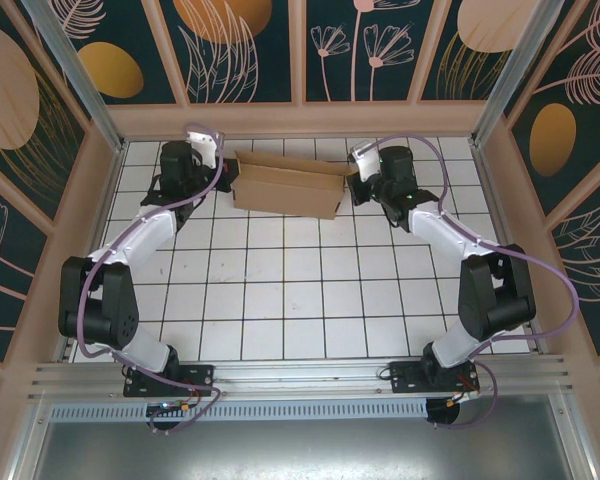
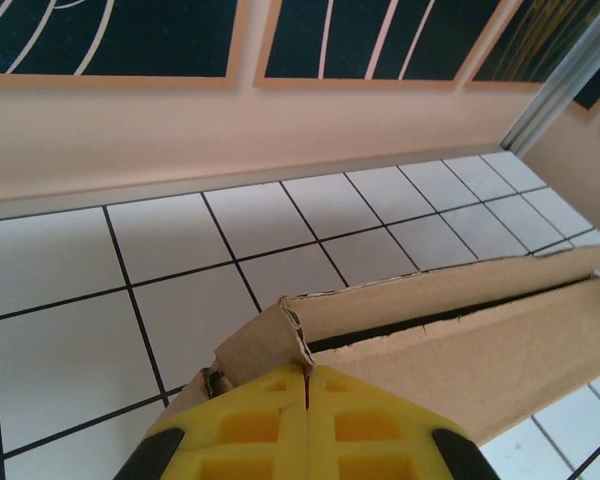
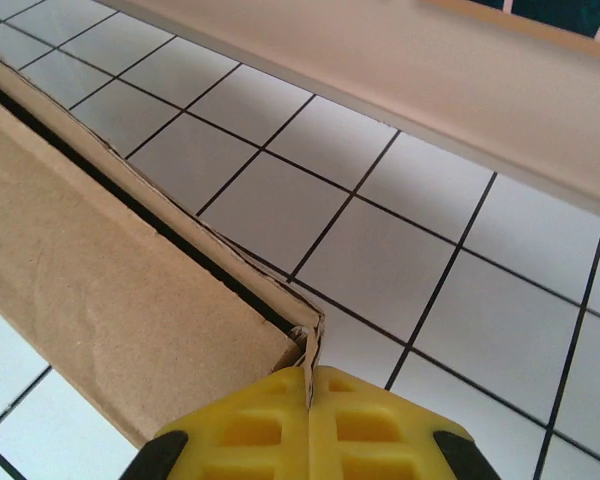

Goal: Fold the paper box

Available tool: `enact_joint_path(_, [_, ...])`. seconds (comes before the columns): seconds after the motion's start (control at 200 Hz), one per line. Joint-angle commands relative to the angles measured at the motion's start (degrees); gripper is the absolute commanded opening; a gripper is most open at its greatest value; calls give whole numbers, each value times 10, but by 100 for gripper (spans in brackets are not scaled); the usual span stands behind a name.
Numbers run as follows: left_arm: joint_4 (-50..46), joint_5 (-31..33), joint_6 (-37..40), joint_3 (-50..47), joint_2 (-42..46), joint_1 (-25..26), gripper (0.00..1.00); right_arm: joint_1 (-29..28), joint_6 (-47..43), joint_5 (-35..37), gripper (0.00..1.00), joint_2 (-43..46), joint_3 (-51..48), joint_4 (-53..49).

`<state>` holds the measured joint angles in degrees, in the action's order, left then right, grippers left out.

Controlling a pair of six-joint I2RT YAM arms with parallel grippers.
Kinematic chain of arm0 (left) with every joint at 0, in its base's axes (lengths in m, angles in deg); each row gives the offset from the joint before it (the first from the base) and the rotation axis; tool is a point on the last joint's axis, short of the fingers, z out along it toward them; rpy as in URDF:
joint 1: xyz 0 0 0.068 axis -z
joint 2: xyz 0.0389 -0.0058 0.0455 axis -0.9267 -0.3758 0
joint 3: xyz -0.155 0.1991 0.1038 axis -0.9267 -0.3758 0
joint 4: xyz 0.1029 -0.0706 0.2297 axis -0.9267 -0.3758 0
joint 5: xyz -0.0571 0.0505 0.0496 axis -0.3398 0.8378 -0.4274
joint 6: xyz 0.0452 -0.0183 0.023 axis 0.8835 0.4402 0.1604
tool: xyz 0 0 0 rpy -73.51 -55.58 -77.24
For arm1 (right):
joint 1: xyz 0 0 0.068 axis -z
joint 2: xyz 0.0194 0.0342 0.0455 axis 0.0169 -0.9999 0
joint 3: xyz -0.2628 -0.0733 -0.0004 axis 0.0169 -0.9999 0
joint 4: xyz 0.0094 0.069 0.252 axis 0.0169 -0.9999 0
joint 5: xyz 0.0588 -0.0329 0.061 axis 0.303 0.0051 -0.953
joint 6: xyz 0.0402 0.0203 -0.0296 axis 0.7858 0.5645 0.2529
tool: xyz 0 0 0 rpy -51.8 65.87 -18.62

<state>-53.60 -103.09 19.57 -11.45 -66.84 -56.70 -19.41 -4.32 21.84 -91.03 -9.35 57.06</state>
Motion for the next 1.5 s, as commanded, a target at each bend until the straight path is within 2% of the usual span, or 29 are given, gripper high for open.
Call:
enact_joint_path(0.0, [-49, -21, -58, 9, 15, 29, 0, -24, 103, 7, 0, 1, 52, -45])
enact_joint_path(0.265, [-96, 9, -60, 7, 21, 29, 0, -21, 182, 13, 0, -48, 178, -199])
enact_joint_path(0.53, [-98, 12, -76, 7, 34, 29, 0, -11, 223, 4, 0, -75, 250, -271])
enact_joint_path(0.981, [-96, 18, -79, -4, 39, 30, 0, -9, 247, 14, 0, -69, 179, -242])
enact_joint_path(1.496, [-102, 16, -77, -3, 39, 31, 0, -11, 315, 1, 0, -87, 218, -279])
